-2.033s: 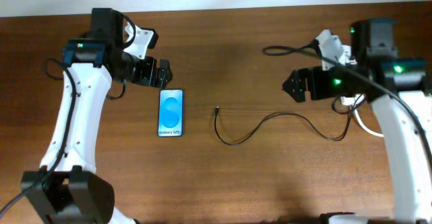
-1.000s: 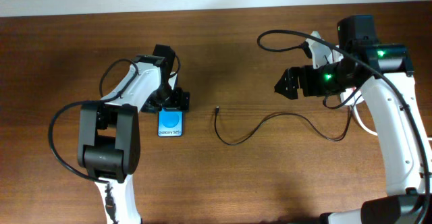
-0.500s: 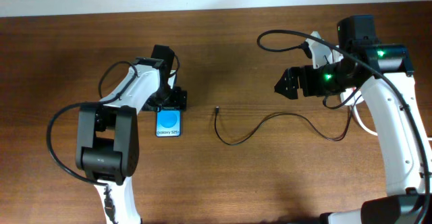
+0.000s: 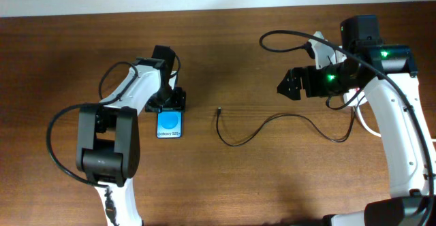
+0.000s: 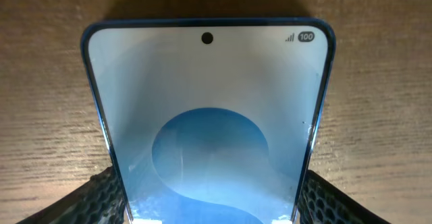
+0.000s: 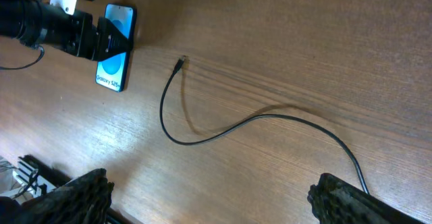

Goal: Plug charger to phone and switch on socket
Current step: 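Grasp the phone's top edge with the left gripper and lift it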

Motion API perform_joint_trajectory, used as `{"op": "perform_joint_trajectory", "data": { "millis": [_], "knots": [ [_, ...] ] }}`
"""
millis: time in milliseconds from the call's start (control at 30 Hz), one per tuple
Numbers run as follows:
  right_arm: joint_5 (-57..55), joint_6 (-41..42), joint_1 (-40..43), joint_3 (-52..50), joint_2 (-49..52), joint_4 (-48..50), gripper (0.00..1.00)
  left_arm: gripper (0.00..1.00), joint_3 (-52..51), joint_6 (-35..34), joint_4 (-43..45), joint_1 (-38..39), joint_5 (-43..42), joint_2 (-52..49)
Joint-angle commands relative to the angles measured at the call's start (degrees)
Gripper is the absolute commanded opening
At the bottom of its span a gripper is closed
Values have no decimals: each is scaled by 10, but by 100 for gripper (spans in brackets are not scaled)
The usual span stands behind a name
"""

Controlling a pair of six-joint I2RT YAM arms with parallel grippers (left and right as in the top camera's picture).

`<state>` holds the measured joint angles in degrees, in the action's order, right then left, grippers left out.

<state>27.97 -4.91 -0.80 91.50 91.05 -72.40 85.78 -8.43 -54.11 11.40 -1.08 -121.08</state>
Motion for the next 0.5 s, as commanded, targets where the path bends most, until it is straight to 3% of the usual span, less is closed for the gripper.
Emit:
{"op": "perform_joint_trajectory", "data": {
  "millis": [0,133,233,333,367,467],
  "knots": [
    [-3,-2,-3,10,1,5,98,65,28,-14,-40,2,-41,-17],
    [-3,-2,-3,10,1,8,98,67,103,-14,-95,2,-62,-17],
    [-3,-1,-3,10,1,9,98,57,164,-14,-125,2,-102,-17],
    [-1,31,-3,10,1,15,98,38,208,-22,-138,2,-144,-17],
    [-1,40,-3,10,1,18,98,20,218,-37,-139,2,-144,-17],
    [-1,68,-3,10,1,28,98,3,239,-87,-139,2,-144,-17]
  ]
}}
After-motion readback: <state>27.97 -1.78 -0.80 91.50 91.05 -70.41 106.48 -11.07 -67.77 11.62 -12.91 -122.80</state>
